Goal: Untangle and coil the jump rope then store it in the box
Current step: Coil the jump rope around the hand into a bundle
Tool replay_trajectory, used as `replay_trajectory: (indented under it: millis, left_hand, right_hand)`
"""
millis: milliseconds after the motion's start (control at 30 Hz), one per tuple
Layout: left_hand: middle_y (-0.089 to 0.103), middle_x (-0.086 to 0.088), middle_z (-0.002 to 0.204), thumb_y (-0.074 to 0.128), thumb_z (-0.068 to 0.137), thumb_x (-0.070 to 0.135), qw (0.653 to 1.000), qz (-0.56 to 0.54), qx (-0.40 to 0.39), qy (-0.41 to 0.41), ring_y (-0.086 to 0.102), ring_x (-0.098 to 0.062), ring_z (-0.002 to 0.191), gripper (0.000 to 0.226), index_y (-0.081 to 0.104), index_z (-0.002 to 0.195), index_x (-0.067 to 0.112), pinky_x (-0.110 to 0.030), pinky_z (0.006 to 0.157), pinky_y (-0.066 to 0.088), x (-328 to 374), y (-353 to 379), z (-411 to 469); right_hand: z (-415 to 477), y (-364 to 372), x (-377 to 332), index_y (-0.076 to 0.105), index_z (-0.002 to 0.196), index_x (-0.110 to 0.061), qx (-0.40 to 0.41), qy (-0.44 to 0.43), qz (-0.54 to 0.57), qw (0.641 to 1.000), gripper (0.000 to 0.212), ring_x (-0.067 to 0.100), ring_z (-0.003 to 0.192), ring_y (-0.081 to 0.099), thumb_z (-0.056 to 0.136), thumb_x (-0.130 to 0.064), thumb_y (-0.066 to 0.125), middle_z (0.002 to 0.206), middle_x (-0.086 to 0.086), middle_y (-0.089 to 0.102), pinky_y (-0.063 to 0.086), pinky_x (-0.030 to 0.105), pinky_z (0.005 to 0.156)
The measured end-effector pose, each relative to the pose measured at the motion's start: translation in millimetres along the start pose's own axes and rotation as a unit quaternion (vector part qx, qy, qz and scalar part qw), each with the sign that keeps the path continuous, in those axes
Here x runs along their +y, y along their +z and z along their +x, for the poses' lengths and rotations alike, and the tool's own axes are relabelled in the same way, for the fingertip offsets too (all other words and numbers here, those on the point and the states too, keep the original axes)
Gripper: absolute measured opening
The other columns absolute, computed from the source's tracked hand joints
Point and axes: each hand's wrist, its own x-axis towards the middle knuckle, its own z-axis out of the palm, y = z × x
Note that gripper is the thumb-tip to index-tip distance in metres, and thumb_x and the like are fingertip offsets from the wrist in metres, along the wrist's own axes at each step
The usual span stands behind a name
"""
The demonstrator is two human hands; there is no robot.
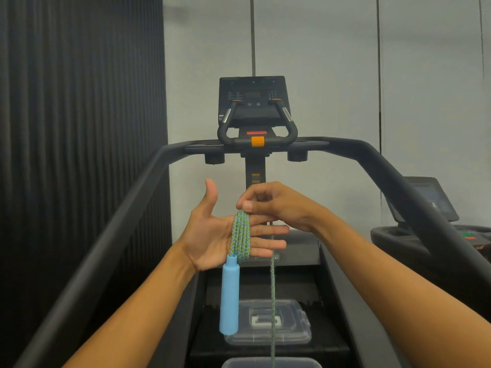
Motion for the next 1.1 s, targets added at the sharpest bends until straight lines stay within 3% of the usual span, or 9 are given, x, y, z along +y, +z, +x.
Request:
replay_trajectory:
  millis: [133,267,367,567,667,800,867,967,1100]
  left_hand:
    - [0.033,-0.033,0.156,0.028,0.063,0.098,0.999,0.027,0.032,-0.001,0.032,-0.043,0.147,0.136,0.041,0.146,-0.01,-0.064,0.12,0.018,-5.6,-5.6,-0.2]
    - [0.029,-0.03,0.159,0.026,0.061,0.1,1.0,0.016,0.005,-0.022,0.027,-0.043,0.149,0.138,0.03,0.154,-0.002,-0.06,0.123,0.012,-7.8,-6.2,1.9]
    - [0.031,-0.029,0.159,0.026,0.061,0.1,0.999,0.042,0.008,-0.028,0.027,-0.045,0.148,0.139,0.033,0.152,-0.005,-0.064,0.122,0.01,-8.7,-7.6,2.5]
    - [0.019,-0.033,0.161,0.044,0.059,0.096,0.997,-0.002,-0.07,-0.033,0.016,-0.054,0.148,0.142,0.023,0.154,-0.008,-0.062,0.122,0.006,-6.2,6.4,6.1]
    - [0.014,-0.03,0.163,0.052,0.059,0.093,0.996,-0.007,-0.079,-0.029,0.014,-0.053,0.149,0.143,0.018,0.155,-0.007,-0.062,0.122,0.008,-2.5,13.8,8.8]
    - [0.015,-0.031,0.163,0.047,0.058,0.095,0.997,0.016,-0.068,-0.016,0.014,-0.051,0.15,0.141,0.018,0.157,-0.002,-0.061,0.123,0.002,1.2,16.1,11.4]
    - [0.016,-0.032,0.162,0.044,0.058,0.097,0.998,0.021,-0.059,-0.01,0.015,-0.051,0.15,0.141,0.02,0.157,-0.001,-0.059,0.123,0.004,4.1,14.7,11.1]
    - [0.021,-0.03,0.162,0.043,0.057,0.097,0.999,0.021,-0.031,0.007,0.018,-0.047,0.151,0.14,0.023,0.156,0.0,-0.056,0.124,0.007,8.0,8.7,11.4]
    - [0.029,-0.02,0.162,0.042,0.059,0.097,0.999,0.018,0.033,0.035,0.025,-0.04,0.151,0.133,0.032,0.155,0.006,-0.054,0.125,0.011,10.1,-4.7,11.4]
  right_hand:
    - [-4.1,-1.6,5.1,0.073,0.11,-0.009,-0.063,0.028,0.06,0.996,0.021,0.018,0.093,0.068,0.097,-0.022,0.063,0.097,0.002,0.073,0.054,0.041,0.089]
    - [-5.9,-2.2,5.9,0.073,0.108,0.0,-0.04,0.02,0.05,0.998,0.023,0.012,0.085,0.069,0.098,-0.016,0.061,0.091,0.002,0.073,0.055,0.025,0.077]
    - [-7.8,-4.1,7.0,0.073,0.106,0.0,-0.05,0.016,0.068,0.996,0.019,0.015,0.087,0.068,0.097,-0.012,0.062,0.092,0.005,0.073,0.056,0.025,0.079]
    - [-7.8,-6.1,12.3,0.071,0.1,-0.002,-0.033,0.024,0.131,0.99,0.017,0.008,0.073,0.066,0.1,-0.011,0.057,0.078,-0.005,0.072,0.054,0.021,0.069]
    - [-8.1,-2.7,19.1,0.068,0.098,-0.003,-0.017,0.034,0.163,0.986,0.018,0.013,0.077,0.069,0.101,-0.015,0.055,0.083,0.0,0.072,0.057,0.025,0.072]
    - [-13.3,7.6,37.3,0.07,0.092,-0.01,-0.001,0.043,0.23,0.972,0.026,0.026,0.089,0.068,0.104,-0.014,0.047,0.094,0.01,0.07,0.057,0.037,0.081]
    - [-19.8,19.0,48.5,0.074,0.1,-0.016,0.003,0.051,0.245,0.968,0.031,0.03,0.097,0.067,0.105,-0.022,0.044,0.103,0.011,0.071,0.055,0.041,0.084]
    - [-28.7,39.0,64.5,0.072,0.106,-0.019,0.013,0.087,0.214,0.973,0.03,0.017,0.069,0.058,0.104,-0.017,0.042,0.085,0.007,0.064,0.051,0.035,0.068]
    - [-42.2,55.2,74.3,0.074,0.096,-0.021,-0.025,0.104,0.159,0.981,0.023,0.013,0.056,0.046,0.103,-0.028,0.054,0.073,0.007,0.05,0.051,0.033,0.062]
